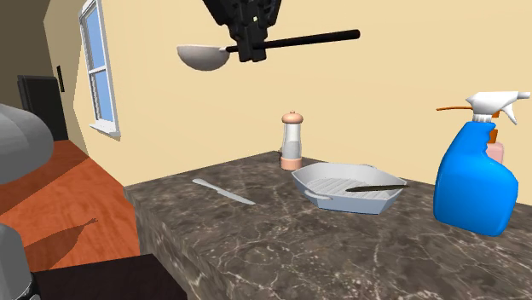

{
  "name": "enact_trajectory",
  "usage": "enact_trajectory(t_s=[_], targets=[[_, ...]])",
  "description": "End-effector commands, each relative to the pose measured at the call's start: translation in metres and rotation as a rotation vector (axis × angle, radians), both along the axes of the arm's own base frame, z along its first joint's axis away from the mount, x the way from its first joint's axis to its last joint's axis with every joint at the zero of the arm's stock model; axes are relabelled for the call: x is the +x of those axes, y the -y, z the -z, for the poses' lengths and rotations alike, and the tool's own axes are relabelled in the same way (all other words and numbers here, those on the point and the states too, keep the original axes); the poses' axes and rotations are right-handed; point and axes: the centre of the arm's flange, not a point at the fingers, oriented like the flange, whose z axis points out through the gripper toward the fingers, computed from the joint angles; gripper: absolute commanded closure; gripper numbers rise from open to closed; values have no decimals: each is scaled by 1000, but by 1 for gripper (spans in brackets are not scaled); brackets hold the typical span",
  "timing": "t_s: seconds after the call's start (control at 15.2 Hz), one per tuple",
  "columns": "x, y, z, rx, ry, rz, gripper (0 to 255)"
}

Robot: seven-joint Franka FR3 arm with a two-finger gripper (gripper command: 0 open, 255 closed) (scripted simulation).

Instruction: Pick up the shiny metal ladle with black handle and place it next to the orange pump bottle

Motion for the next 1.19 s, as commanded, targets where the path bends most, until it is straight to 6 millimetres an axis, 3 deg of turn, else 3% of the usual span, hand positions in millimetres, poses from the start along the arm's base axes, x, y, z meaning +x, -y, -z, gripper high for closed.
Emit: enact_trajectory(t_s=[0.0,1.12], targets=[[-1,-1,-8,0,0,0,255],[215,62,-8,0,0,0,255]])
